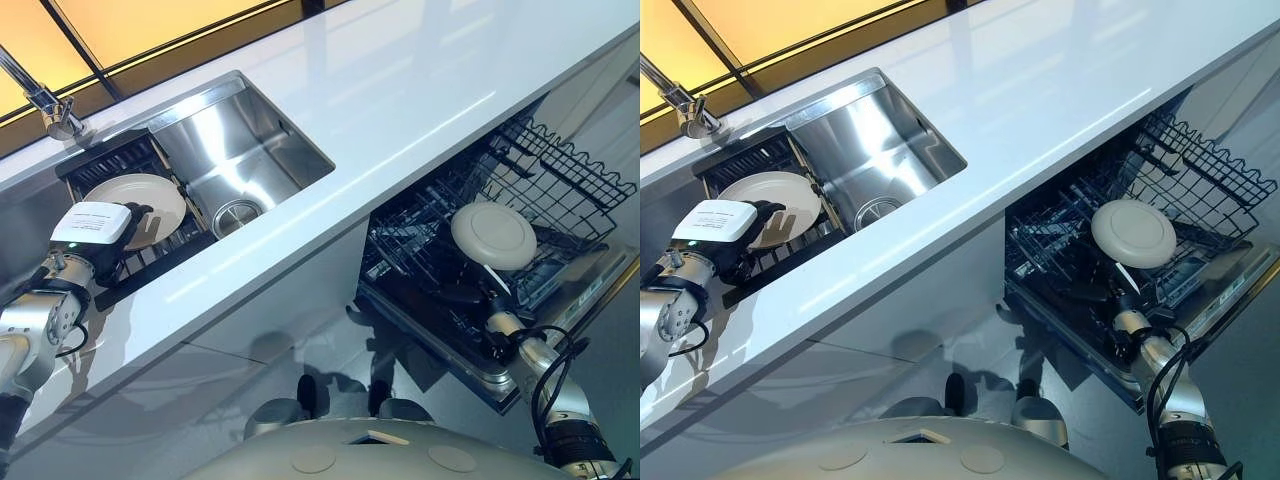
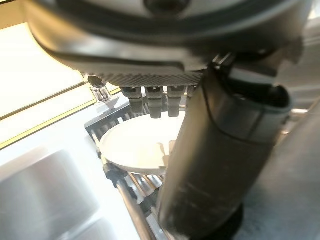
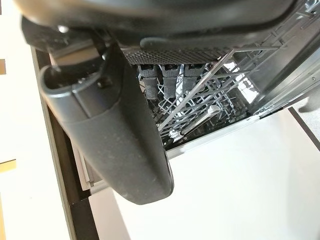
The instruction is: Pick up plates and place into dishwasher.
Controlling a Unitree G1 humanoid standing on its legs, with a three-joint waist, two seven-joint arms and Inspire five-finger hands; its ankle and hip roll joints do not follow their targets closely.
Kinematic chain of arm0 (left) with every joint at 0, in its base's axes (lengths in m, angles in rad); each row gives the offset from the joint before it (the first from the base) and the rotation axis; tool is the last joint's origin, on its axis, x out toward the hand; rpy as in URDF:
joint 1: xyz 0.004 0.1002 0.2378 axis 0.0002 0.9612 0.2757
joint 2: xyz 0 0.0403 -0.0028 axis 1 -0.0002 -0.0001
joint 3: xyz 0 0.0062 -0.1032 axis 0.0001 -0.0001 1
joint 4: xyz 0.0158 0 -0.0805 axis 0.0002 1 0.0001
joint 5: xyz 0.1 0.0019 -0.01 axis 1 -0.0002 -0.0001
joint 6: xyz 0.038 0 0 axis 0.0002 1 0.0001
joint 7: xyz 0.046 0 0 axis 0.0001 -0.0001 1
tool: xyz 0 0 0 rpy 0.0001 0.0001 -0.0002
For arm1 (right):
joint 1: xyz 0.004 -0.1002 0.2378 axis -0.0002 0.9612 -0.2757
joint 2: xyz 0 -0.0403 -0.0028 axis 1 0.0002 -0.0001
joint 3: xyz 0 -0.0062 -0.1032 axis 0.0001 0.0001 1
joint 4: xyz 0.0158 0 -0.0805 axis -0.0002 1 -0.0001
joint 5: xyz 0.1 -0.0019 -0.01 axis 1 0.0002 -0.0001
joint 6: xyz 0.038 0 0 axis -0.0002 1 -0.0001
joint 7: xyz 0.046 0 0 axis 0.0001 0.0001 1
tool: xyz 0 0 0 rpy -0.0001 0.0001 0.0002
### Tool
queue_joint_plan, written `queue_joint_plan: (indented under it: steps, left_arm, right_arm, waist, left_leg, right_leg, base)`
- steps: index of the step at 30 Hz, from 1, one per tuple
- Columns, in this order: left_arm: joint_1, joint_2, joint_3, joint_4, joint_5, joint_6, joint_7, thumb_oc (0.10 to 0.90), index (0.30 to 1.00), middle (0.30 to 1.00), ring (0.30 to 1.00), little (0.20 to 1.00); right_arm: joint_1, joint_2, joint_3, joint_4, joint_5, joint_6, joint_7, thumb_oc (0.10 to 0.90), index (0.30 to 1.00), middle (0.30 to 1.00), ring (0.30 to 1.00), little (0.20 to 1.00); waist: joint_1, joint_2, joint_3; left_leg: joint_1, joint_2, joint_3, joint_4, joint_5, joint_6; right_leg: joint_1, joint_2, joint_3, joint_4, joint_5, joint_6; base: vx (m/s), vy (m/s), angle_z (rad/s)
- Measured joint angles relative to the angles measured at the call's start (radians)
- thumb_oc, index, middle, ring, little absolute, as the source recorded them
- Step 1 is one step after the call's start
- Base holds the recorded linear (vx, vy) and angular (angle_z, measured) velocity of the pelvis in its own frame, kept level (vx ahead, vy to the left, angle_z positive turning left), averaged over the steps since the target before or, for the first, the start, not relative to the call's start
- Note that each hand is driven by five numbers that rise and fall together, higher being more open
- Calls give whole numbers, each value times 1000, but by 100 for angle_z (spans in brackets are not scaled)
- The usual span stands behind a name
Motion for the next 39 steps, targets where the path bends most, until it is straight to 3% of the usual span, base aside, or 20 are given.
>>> queue_joint_plan:
  steps: [4, 9, 13, 19, 20, 21, 24, 25, 26, 32, 39]
  left_arm:
    - [-17, -1, -44, 35, 2, 56, -14, 800, 900, 900, 900, 900]
    - [-30, -15, -105, 79, 0, 142, 45, 800, 900, 900, 900, 900]
    - [-51, -72, -121, 132, -30, 222, 151, 800, 900, 900, 900, 900]
    - [-86, -90, -144, 173, -78, 320, 361, 800, 900, 900, 900, 900]
    - [-88, -99, -144, 176, -99, 333, 391, 613, 740, 740, 740, 713]
    - [-93, -111, -144, 181, -123, 338, 424, 484, 629, 629, 629, 584]
    - [-103, -131, -143, 194, -183, 313, 537, 215, 399, 399, 399, 315]
    - [-104, -131, -142, 192, -200, 293, 575, 185, 373, 373, 373, 285]
    - [-104, -131, -137, 190, -209, 267, 605, 100, 300, 300, 300, 200]
    - [-104, -131, -104, 187, -235, 177, 709, 100, 300, 300, 300, 200]
    - [-104, -129, -25, 70, -224, 93, 737, 100, 300, 300, 300, 200]
  right_arm:
    - [-10, 0, 11, 0, 0, 6, 0, 800, 900, 900, 900, 900]
    - [-16, 0, 18, 0, 0, 6, 1, 800, 900, 900, 900, 900]
    - [-25, 0, 28, 0, 0, 5, 3, 800, 900, 900, 900, 900]
    - [-47, 0, 52, 14, 0, 5, 11, 800, 900, 900, 900, 900]
    - [-49, 0, 53, 14, 0, 4, 13, 800, 900, 900, 900, 900]
    - [-49, 0, 55, 14, 0, 4, 13, 800, 900, 900, 900, 900]
    - [-52, 1, 58, 15, 0, 4, 17, 800, 900, 900, 900, 900]
    - [-53, 3, 58, 16, 0, 3, 18, 800, 900, 900, 900, 900]
    - [-53, 3, 58, 16, 0, 3, 18, 800, 900, 900, 900, 900]
    - [-53, 7, 58, 19, -2, -4, 18, 800, 900, 900, 900, 900]
    - [-50, 10, 57, 19, -3, -7, 18, 800, 900, 900, 900, 900]
  waist:
    - [-13, 0, 0]
    - [-16, 0, 0]
    - [-23, -4, 2]
    - [-36, -18, 10]
    - [-36, -19, 11]
    - [-36, -21, 12]
    - [-35, -32, 18]
    - [-35, -36, 21]
    - [-34, -37, 22]
    - [-32, -39, 23]
    - [-27, -39, 23]
  left_leg:
    - [2, 0, 4, 0, -3, 1]
    - [3, 0, 18, 0, -8, 1]
    - [2, 0, 27, 0, -10, 2]
    - [2, 0, 40, 0, -13, 3]
    - [3, 0, 43, 0, -14, 4]
    - [3, 0, 46, 0, -15, 4]
    - [3, 1, 50, 0, -16, 4]
    - [3, 1, 50, 0, -16, 4]
    - [3, 0, 51, 0, -17, 5]
    - [4, 1, 51, 0, -17, 5]
    - [4, 1, 43, 0, -17, 5]
  right_leg:
    - [-2, 0, 6, 0, 0, 0]
    - [-7, 0, 18, 0, 0, 0]
    - [-13, 0, 29, 0, 1, 0]
    - [-18, 0, 39, 0, 1, 0]
    - [-18, 0, 42, 0, 1, 0]
    - [-18, 0, 45, 0, 1, 0]
    - [-20, 1, 49, 0, 1, 0]
    - [-20, 1, 50, 0, 1, 0]
    - [-20, 1, 52, 0, 1, 0]
    - [-19, 1, 54, 0, 1, 0]
    - [-17, 1, 52, 0, 1, 0]
  base:
    - [45, 29, -5]
    - [33, 29, -8]
    - [27, 26, -8]
    - [5, 9, -4]
    - [4, -2, -9]
    - [5, -3, -7]
    - [4, -6, -3]
    - [0, 0, 0]
    - [0, 0, 0]
    - [-24, -13, 0]
    - [-61, -43, 0]
